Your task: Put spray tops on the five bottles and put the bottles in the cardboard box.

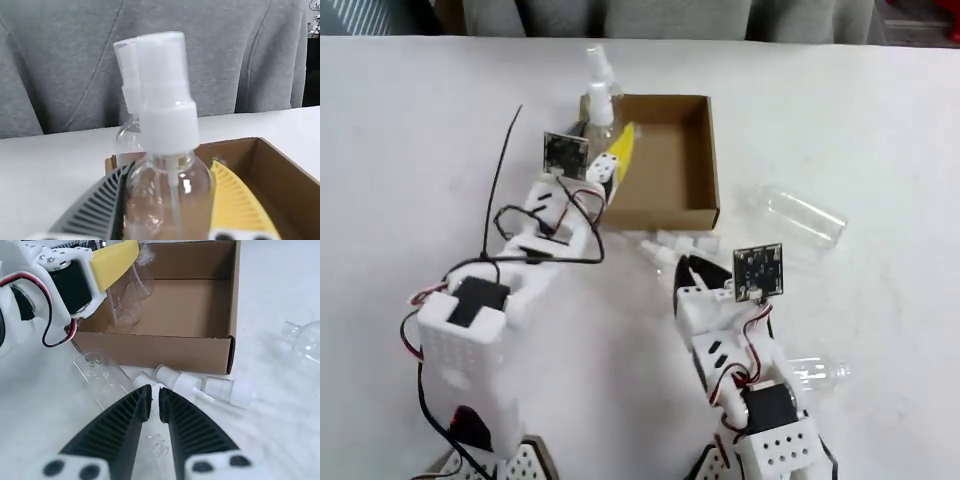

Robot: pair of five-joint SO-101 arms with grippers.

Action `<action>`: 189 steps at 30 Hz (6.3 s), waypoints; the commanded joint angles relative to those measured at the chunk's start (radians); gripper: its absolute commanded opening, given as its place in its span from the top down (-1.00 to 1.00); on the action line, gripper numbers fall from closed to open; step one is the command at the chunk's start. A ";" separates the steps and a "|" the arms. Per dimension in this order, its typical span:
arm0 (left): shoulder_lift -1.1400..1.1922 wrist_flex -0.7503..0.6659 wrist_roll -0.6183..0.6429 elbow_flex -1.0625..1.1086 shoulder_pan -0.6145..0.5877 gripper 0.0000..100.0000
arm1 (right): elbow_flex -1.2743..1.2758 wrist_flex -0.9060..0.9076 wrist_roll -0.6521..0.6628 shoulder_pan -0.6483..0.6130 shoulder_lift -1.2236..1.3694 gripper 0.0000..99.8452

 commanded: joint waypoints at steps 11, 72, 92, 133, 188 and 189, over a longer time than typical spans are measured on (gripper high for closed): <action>-0.008 -0.029 0.011 -0.057 -0.010 0.95 | 0.009 0.002 0.012 0.007 -0.008 0.97; 0.137 -0.077 -0.071 -0.086 -0.042 0.61 | 0.009 0.002 0.012 0.008 -0.004 0.97; -0.007 0.117 0.000 -0.023 -0.064 0.16 | 0.009 0.001 0.012 0.008 -0.004 0.97; -0.524 0.569 0.046 0.192 -0.165 0.85 | 0.009 0.001 0.012 0.008 -0.002 0.97; -0.797 1.593 -0.417 0.064 0.386 0.92 | 0.009 -0.091 0.135 0.274 -0.010 0.97; -0.799 1.591 -0.466 0.061 0.384 0.92 | 0.009 -0.091 0.135 0.274 -0.010 0.97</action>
